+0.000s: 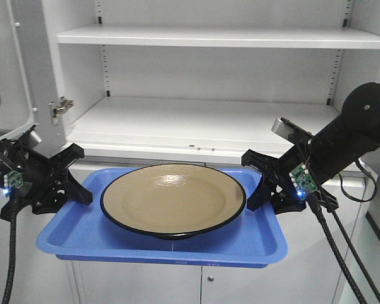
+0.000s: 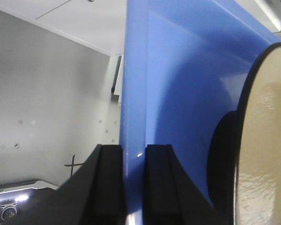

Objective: Place disk in tray to left cabinet
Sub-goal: 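Advance the held tray over the cabinet shelf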

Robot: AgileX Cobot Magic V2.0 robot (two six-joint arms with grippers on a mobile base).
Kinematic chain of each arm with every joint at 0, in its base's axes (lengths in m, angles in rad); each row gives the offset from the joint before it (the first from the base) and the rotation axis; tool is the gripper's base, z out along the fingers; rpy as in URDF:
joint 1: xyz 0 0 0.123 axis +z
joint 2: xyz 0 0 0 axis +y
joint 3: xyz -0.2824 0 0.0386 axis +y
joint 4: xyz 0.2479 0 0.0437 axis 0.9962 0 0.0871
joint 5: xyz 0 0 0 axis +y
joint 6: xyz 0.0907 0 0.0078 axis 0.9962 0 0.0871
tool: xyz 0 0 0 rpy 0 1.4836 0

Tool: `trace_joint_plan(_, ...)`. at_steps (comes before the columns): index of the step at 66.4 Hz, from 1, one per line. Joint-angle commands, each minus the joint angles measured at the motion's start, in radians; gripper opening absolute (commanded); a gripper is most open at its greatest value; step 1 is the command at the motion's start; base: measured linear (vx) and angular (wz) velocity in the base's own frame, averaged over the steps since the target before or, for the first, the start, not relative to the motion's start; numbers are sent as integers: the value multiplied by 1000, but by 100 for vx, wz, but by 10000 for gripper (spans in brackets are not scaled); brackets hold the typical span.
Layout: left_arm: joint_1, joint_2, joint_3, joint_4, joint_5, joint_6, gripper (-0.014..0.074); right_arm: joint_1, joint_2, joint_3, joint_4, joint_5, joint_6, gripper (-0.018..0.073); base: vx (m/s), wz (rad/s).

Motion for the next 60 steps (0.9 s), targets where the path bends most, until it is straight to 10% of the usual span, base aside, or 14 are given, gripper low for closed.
trace_joint_plan(1,-27,-62,-39,-194,39,-19,0,23,-60,-37,173,-38,-7,-6,24,-21)
trace_joint_plan(60,-27,-62,-39,-194,39,-19,0,23,-60,-37,173,-37,-7,-6,29,-10)
